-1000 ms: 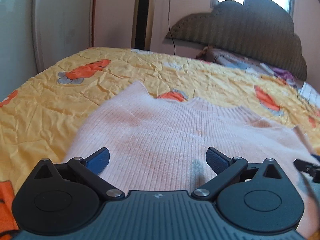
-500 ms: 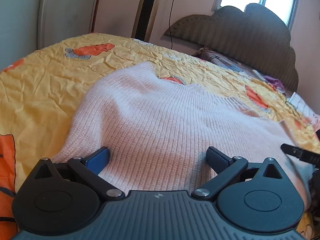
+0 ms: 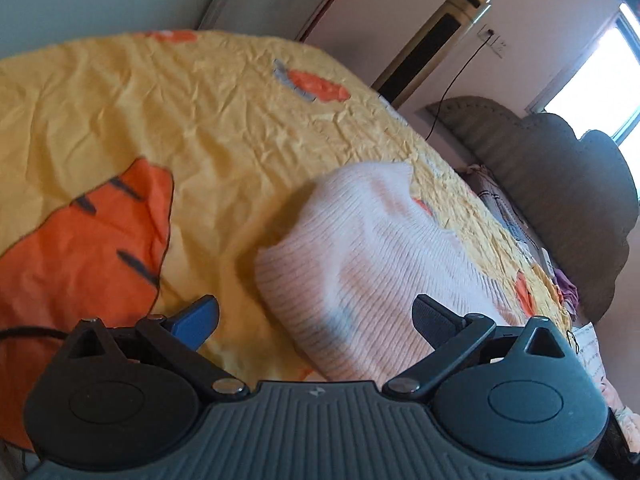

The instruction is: Fold small clothes

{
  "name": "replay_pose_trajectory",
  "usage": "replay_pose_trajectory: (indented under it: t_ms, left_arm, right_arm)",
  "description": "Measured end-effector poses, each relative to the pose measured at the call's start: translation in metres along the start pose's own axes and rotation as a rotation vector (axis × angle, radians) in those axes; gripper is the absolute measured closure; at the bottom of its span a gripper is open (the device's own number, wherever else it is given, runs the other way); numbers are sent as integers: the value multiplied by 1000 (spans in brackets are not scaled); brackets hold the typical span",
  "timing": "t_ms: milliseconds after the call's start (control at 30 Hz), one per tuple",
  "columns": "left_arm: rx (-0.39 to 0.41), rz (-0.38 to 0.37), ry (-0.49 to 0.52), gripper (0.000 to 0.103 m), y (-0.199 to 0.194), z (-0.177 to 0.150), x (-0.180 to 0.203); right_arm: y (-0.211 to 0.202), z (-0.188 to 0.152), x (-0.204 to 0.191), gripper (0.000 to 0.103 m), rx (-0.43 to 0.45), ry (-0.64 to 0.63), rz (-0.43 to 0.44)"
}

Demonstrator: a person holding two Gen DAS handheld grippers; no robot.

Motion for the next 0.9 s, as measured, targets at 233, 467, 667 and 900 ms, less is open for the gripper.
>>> replay_pose_trajectory:
  t_ms: [233, 467, 667, 900]
  left_arm:
    - [29, -54, -89, 0, 19, 5, -1]
    - [67, -33, -68, 1, 32, 5, 11]
    - [44, 31, -2, 74, 27, 9, 12]
    - [59, 50, 45, 74, 25, -3, 6]
  right_arm:
    - [-87, -30, 72, 3, 1, 555, 80]
    - [-107, -64, 86, 9, -105, 633, 7]
    - [-73, -61, 62, 74, -164, 560, 38]
    - [-85, -25, 63, 77, -145, 404, 34]
Point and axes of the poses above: each gripper's, at about its wrist camera, not at the fingertips, and y roughly the way its jaws point, x to its right, z to its top, the point moved 2 cm from there along y, roughly the way its jaws point, and after that the axes turned 1 degree about -z, right-handed, at the moved point
